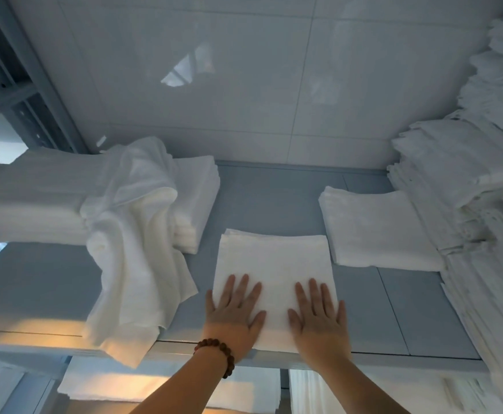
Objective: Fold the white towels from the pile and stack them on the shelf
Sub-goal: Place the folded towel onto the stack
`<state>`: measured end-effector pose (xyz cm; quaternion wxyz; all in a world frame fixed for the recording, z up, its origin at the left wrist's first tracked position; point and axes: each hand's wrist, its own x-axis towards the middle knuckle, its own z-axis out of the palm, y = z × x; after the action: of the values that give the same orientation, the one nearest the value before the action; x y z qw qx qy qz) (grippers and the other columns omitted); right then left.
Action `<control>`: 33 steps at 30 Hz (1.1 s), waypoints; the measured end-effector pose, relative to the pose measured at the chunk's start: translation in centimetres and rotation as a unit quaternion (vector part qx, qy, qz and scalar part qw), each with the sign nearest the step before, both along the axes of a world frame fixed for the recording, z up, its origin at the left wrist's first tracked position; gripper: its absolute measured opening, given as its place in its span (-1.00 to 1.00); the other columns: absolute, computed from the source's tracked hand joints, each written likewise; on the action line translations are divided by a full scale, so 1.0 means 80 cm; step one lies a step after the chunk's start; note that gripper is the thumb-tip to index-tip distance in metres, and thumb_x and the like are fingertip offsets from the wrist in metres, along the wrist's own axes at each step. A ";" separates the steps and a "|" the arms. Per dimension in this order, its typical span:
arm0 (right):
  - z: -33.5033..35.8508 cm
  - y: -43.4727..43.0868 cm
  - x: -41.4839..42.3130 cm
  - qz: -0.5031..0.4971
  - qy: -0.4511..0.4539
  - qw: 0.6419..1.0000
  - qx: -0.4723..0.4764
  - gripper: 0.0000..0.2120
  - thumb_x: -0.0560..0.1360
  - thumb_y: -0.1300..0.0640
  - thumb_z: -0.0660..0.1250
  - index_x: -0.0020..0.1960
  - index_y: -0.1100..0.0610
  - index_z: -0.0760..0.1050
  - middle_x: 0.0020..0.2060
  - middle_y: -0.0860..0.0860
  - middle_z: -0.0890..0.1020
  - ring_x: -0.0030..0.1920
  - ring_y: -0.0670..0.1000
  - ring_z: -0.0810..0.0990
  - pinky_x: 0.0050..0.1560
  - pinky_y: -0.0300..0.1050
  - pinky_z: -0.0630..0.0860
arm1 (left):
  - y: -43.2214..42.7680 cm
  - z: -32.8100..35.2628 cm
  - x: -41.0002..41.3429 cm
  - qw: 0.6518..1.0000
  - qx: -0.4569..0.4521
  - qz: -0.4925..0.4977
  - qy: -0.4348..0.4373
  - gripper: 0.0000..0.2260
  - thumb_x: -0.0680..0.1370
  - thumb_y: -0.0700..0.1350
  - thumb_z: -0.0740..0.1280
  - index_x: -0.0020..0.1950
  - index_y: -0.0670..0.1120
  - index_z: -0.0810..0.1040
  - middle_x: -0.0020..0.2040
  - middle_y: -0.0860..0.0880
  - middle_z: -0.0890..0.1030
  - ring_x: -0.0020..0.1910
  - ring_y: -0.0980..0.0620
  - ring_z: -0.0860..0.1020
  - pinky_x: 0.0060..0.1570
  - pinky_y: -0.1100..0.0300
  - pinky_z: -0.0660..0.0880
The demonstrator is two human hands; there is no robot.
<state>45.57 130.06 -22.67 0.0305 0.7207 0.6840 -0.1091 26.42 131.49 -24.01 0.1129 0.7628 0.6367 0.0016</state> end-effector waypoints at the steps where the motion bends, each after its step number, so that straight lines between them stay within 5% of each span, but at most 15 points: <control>1: 0.003 0.002 0.001 0.005 0.005 1.000 -0.010 -0.44 0.57 -0.22 -0.25 0.45 -0.12 -0.43 0.49 -0.08 -0.34 0.50 -0.01 -0.35 0.47 0.14 -0.28 | 0.001 0.002 0.000 1.000 -0.010 0.002 -0.010 -0.51 0.53 0.28 -0.26 0.44 0.30 -0.32 0.46 0.21 -0.37 0.40 0.09 -0.45 0.40 -0.17 -0.27; 5: 0.014 0.021 0.014 0.023 0.035 0.999 -0.030 -0.46 0.59 -0.20 -0.18 0.50 -0.14 -0.29 0.50 -0.09 -0.30 0.50 -0.01 -0.32 0.49 0.09 -0.19 | 0.023 0.018 -0.006 0.996 -0.028 0.030 -0.081 -0.59 0.60 0.14 -0.02 0.46 0.30 0.08 0.54 0.18 -0.16 0.49 0.06 -0.30 0.45 -0.15 -0.12; 12: 0.020 0.052 0.029 -0.020 0.112 0.993 -0.014 -0.49 0.63 -0.04 -0.01 0.54 -0.06 -0.07 0.53 -0.02 -0.21 0.53 0.11 -0.19 0.50 -0.03 0.03 | 0.047 0.041 -0.001 0.963 -0.001 0.137 -0.231 -0.63 0.55 -0.22 0.16 0.10 0.21 0.59 0.52 0.12 0.04 0.48 -0.09 -0.04 0.45 -0.06 0.13; 18: 0.025 0.058 0.031 -0.070 0.151 0.986 0.008 -0.54 0.60 -0.01 0.12 0.48 -0.11 0.15 0.53 -0.12 -0.05 0.44 0.14 0.17 0.40 -0.05 0.26 | 0.054 0.050 -0.004 0.947 -0.012 0.195 -0.254 -0.62 0.55 -0.25 0.17 -0.06 0.22 0.61 0.46 0.08 0.12 0.21 -0.10 0.37 0.24 0.21 0.34; 21: 0.029 0.058 0.036 -0.097 0.180 0.979 0.014 -0.57 0.59 0.05 0.17 0.44 -0.11 0.25 0.53 -0.08 0.02 0.38 0.15 0.26 0.36 -0.06 0.30 | 0.064 0.057 -0.011 0.927 -0.050 0.199 -0.313 -0.65 0.54 -0.29 0.18 -0.10 0.20 0.46 0.41 -0.02 0.28 0.04 0.06 0.48 0.05 0.40 0.40; 23: 0.031 0.058 0.040 -0.115 0.211 0.971 0.012 -0.58 0.57 0.08 0.22 0.42 -0.09 0.31 0.51 -0.01 0.08 0.36 0.16 0.30 0.36 -0.06 0.30 | 0.070 0.055 -0.016 0.911 -0.077 0.211 -0.346 -0.71 0.53 -0.34 0.19 0.11 0.00 0.51 0.29 0.00 0.39 -0.07 0.22 0.43 -0.12 0.62 0.30; 25: 0.033 0.058 0.044 -0.132 0.240 0.962 0.002 -0.57 0.55 0.10 0.27 0.40 -0.07 0.35 0.48 0.04 0.13 0.34 0.15 0.36 0.36 -0.06 0.32 | 0.073 0.054 -0.020 0.893 -0.099 0.235 -0.370 -0.69 0.52 -0.37 0.21 0.27 -0.31 0.39 0.08 0.08 0.48 -0.15 0.28 0.41 -0.24 0.64 0.30; 27: 0.036 0.060 0.047 -0.142 0.275 0.951 -0.006 -0.56 0.52 0.13 0.31 0.38 -0.04 0.38 0.44 0.06 0.18 0.30 0.11 0.41 0.33 -0.12 0.33 | 0.073 0.057 -0.023 0.885 -0.111 0.244 -0.381 -0.67 0.52 -0.37 0.24 0.29 -0.33 0.37 -0.01 0.13 0.47 -0.13 0.26 0.43 -0.20 0.61 0.33; 30: 0.039 0.061 0.046 -0.142 0.290 0.946 -0.011 -0.55 0.51 0.16 0.31 0.38 -0.02 0.38 0.42 0.08 0.21 0.29 0.07 0.43 0.29 -0.19 0.31 | 0.071 0.069 -0.023 0.887 -0.115 0.229 -0.384 -0.77 0.52 -0.34 0.26 0.09 -0.09 0.52 0.31 -0.03 0.34 0.10 0.07 0.42 0.12 0.38 0.34; 33: 0.041 0.059 0.038 -0.142 0.280 0.950 -0.001 -0.58 0.54 0.19 0.23 0.39 -0.01 0.38 0.47 0.05 0.17 0.34 0.05 0.40 0.32 -0.17 0.32 | 0.071 0.072 -0.023 0.902 -0.118 0.203 -0.361 -0.77 0.52 -0.33 0.26 0.03 0.00 0.45 0.39 -0.09 0.31 0.18 0.00 0.43 0.27 0.26 0.31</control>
<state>48.57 134.77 -19.40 -0.1773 0.7506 0.5559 -0.3101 24.54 137.16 -18.27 0.4215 0.5452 0.6888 0.2250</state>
